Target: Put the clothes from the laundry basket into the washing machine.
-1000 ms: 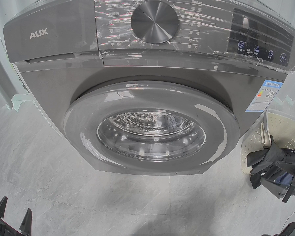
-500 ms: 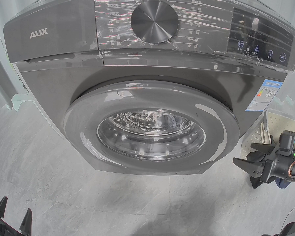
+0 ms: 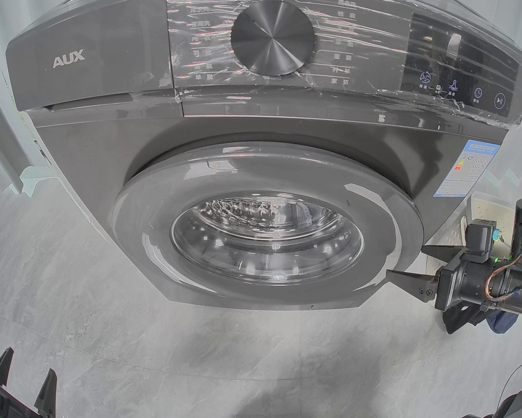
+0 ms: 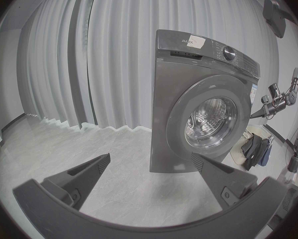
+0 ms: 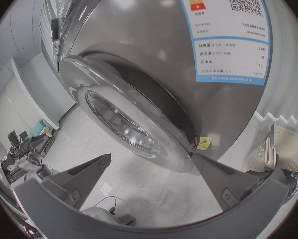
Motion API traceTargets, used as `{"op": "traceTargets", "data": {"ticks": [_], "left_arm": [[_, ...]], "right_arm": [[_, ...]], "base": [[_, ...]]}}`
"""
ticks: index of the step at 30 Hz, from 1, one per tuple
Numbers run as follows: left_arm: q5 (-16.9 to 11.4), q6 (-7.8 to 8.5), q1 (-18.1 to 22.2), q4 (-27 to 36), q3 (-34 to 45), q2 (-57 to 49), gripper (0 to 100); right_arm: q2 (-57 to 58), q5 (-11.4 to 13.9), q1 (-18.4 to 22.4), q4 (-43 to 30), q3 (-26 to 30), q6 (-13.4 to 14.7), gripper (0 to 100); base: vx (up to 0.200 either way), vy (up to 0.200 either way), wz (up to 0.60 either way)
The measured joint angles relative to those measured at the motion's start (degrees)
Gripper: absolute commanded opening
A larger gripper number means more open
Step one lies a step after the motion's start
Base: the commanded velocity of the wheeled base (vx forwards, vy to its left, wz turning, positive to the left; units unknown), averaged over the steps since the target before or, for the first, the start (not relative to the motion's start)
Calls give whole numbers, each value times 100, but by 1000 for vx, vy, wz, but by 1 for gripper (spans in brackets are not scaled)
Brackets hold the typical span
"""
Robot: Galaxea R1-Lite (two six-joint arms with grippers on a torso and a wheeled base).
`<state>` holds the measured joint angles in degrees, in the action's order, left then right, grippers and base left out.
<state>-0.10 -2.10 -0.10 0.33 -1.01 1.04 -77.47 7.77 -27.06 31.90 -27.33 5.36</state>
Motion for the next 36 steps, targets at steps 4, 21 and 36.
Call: {"op": "traceTargets", "data": {"ticks": [4, 21, 36], "left_arm": [[0, -1, 0, 2, 0, 0, 100], [0, 0, 0, 2, 0, 0, 100], [0, -4, 0, 0, 0, 0, 100]], "right_arm": [[-4, 85, -111, -10, 195, -6, 100], [193, 17, 455, -11, 208, -61, 100], [-684, 68, 124, 189, -430, -35, 100]], "base": [[0, 0, 0], [0, 0, 0], [0, 0, 0]]}}
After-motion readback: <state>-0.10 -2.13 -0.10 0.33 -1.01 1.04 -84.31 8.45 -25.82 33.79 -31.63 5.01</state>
